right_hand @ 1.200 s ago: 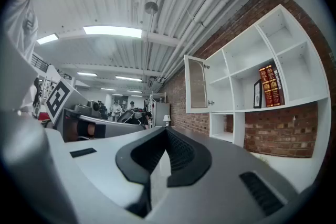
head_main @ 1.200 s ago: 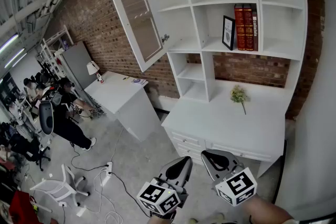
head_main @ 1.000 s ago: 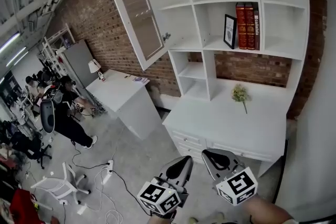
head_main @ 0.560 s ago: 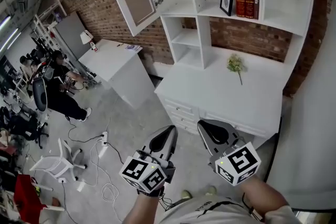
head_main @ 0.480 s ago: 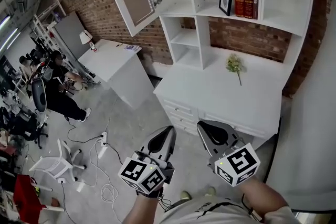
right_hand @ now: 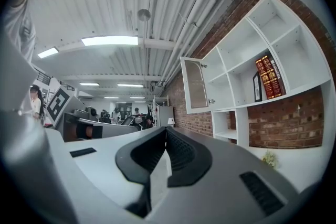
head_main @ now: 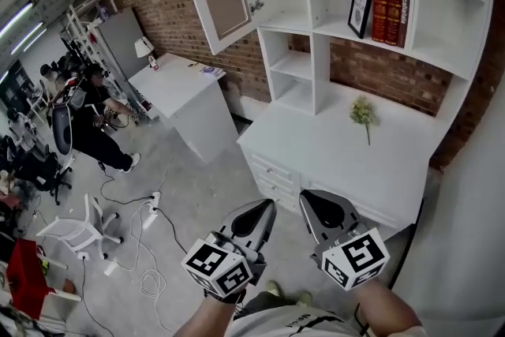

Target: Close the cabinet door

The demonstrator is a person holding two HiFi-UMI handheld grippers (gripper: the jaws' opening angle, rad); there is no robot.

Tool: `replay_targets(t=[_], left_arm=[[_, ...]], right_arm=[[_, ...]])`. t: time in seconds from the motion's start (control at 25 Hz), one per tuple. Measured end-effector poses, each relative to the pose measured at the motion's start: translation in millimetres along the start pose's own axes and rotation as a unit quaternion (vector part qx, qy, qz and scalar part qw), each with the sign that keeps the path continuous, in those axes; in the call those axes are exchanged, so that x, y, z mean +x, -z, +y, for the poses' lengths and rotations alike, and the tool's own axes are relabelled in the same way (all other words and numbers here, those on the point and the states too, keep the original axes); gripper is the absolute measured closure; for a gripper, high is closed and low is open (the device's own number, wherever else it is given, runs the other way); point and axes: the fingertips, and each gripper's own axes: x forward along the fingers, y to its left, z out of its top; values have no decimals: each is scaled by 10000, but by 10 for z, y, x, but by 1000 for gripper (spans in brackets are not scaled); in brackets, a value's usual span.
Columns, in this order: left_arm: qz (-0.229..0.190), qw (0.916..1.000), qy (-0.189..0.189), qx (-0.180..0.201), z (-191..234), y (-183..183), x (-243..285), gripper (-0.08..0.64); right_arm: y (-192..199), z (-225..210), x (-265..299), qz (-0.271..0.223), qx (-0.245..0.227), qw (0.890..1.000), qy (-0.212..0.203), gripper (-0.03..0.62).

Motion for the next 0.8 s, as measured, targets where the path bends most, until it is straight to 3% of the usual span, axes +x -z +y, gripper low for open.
replay_targets(t=[0.44,0.8], left_arm=[[-134,9999,-56,34,364,-52,202,549],[-168,9998,-135,-1,1295,-143,634,549]], right_arm=[[75,-140,410,138,-51,9999,-66,577],[225,-432,1368,295,-134,9994,-95,575]])
